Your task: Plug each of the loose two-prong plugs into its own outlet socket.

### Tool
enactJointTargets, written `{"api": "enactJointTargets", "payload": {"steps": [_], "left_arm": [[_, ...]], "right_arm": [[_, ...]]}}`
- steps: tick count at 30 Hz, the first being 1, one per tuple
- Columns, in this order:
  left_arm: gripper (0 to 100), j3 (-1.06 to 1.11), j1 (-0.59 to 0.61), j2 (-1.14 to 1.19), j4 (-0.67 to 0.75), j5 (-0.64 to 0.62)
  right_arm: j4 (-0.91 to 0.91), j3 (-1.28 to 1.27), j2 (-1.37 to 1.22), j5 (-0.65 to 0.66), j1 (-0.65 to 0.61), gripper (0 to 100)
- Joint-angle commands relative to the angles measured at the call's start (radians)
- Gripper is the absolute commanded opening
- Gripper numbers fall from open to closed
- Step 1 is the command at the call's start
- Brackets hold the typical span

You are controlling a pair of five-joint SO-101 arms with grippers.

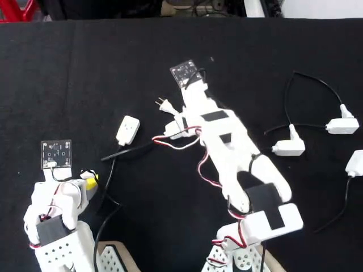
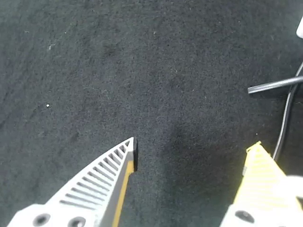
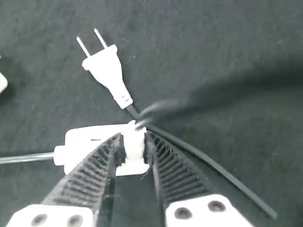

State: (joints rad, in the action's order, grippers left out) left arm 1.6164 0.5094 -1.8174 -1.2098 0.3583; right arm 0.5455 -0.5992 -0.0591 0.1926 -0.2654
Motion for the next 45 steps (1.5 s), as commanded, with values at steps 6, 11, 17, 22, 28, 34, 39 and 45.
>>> {"api": "enactJointTargets", "payload": {"steps": [6, 11, 17, 22, 28, 34, 39, 45], "left_arm": [[35, -0.004, 0.008, -0.006, 0.006, 0.006], [35, -0.004, 0.008, -0.006, 0.006, 0.006], [35, -0.004, 0.008, -0.006, 0.006, 0.006], [35, -0.004, 0.008, -0.006, 0.006, 0.006], [35, -0.004, 0.008, -0.006, 0.006, 0.005], [35, -0.018, -0.015, -0.006, 0.071, -0.04], [35, -0.079, -0.154, 0.002, 0.176, -0.224], [35, -0.143, -0.446, 0.006, 0.16, -0.216]], "right_arm": [[0.275, 0.117, 0.097, 0.002, 0.012, 27.7], [0.381, 0.116, 0.272, 0.002, -0.066, 23.1], [0.405, 0.117, 0.444, 0.006, -0.186, 18.1], [0.394, 0.108, 0.449, 0.003, -0.272, 17.9], [0.377, 0.064, 0.473, 0.002, -0.27, 18.0], [0.595, 0.117, 0.693, -0.041, -0.13, 18.0], [0.713, 0.124, 0.842, -0.161, 0.003, 18.0], [0.773, 0.093, 0.846, -0.146, 0.238, 18.0]]}}
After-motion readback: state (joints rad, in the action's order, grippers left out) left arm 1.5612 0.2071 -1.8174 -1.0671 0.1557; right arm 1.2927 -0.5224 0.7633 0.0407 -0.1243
